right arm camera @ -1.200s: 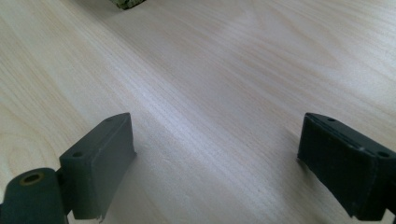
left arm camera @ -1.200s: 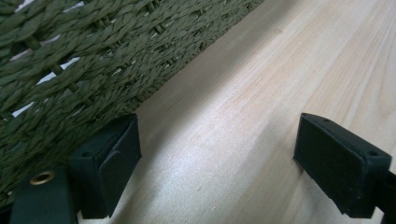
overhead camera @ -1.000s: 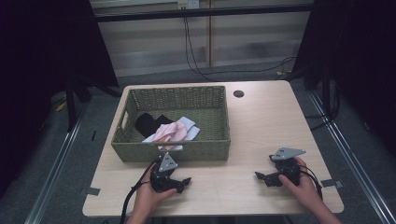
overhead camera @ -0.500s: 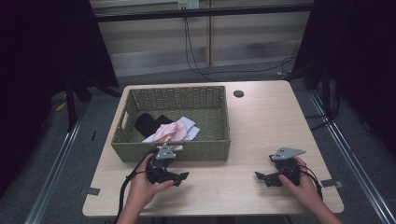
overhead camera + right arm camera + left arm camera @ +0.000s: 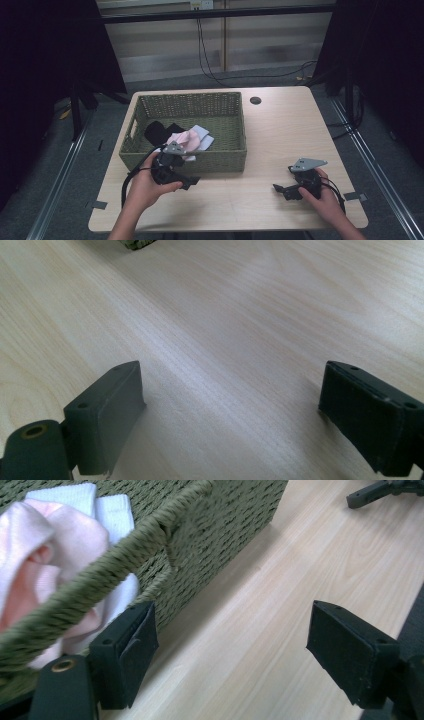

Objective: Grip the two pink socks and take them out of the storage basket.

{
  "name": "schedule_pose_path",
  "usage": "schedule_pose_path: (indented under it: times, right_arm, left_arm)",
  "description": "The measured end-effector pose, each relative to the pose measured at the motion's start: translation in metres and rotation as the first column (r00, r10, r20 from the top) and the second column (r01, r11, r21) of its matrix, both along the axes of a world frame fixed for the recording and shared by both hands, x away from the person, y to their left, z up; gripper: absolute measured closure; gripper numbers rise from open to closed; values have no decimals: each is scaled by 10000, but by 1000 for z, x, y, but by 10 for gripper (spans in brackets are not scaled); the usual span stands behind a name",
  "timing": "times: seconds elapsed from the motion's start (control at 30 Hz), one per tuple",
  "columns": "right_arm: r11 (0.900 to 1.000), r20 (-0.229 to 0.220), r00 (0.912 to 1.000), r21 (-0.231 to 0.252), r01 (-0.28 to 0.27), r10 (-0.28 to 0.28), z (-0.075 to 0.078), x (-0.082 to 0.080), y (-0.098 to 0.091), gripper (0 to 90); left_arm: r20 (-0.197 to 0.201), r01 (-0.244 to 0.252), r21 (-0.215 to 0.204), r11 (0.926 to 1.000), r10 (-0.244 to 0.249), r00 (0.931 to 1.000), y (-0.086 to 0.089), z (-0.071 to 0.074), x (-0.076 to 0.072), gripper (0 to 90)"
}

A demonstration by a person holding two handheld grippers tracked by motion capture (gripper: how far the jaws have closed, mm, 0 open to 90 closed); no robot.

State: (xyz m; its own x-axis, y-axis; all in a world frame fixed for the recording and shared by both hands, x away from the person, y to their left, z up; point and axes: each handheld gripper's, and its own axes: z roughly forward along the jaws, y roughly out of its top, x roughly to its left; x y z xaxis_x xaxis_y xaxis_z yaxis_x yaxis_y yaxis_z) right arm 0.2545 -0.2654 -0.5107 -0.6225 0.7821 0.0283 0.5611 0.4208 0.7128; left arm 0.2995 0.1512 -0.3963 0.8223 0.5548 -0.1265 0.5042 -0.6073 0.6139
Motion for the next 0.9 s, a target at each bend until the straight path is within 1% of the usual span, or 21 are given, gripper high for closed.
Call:
schedule_pose_path:
  times: [0.17,0.2,0.27,0.3,0.33,0.37,0.4,0.47,0.53,0.7,0.73,0.77,0.8,0.87,0.9]
  right_arm:
    - [10000,-1,10000,-1,-1,1,0,0,0,100]
    - [10000,0,10000,-2,-1,1,0,0,0,100]
    - [10000,-2,10000,-1,-1,1,0,0,0,100]
    - [10000,0,10000,-1,0,0,0,0,0,100]
    - [10000,0,10000,-4,-2,2,0,0,0,100]
    - [10000,-1,10000,-2,-2,2,0,0,0,100]
    - [10000,2,10000,-5,-3,3,0,0,0,100]
    - [10000,0,10000,-2,-4,4,0,0,0,100]
    - [10000,-1,10000,-2,-4,4,0,0,0,100]
    - [10000,3,10000,-4,-5,5,0,0,0,100]
    - [10000,-1,10000,-1,-4,4,0,0,0,100]
    - [10000,0,10000,-2,-5,5,0,0,0,100]
    - [10000,1,10000,-2,-5,5,0,0,0,100]
    - [10000,1,10000,-3,-4,4,0,0,0,100]
    - [10000,-1,10000,-3,-2,2,0,0,0,100]
  left_arm:
    - [-267,3,116,9999,0,9996,5,11,5,199]
    - [-400,26,82,10000,-23,9992,7,13,6,200]
    - [-523,-70,-4,10000,70,9986,8,16,7,199]
    - [-486,35,109,9999,-30,9988,10,18,8,199]
    - [-576,-85,-13,10000,84,9983,10,20,9,200]
    - [-557,-67,6,10000,67,9984,11,23,10,199]
    - [-538,155,176,9997,-145,9984,12,25,11,200]
    - [-644,-80,33,10000,82,9979,11,30,11,200]
    - [-651,130,226,9997,-115,9978,12,36,15,200]
    - [-782,131,187,9997,-116,9969,13,49,23,200]
    - [-782,131,187,9997,-116,9969,13,49,23,200]
    - [-790,138,201,9997,-122,9968,13,54,27,200]
    - [-807,7,163,9999,6,9967,12,56,28,200]
    - [-917,116,299,9995,-88,9958,13,60,32,200]
    - [-917,23,270,9996,2,9958,12,61,34,200]
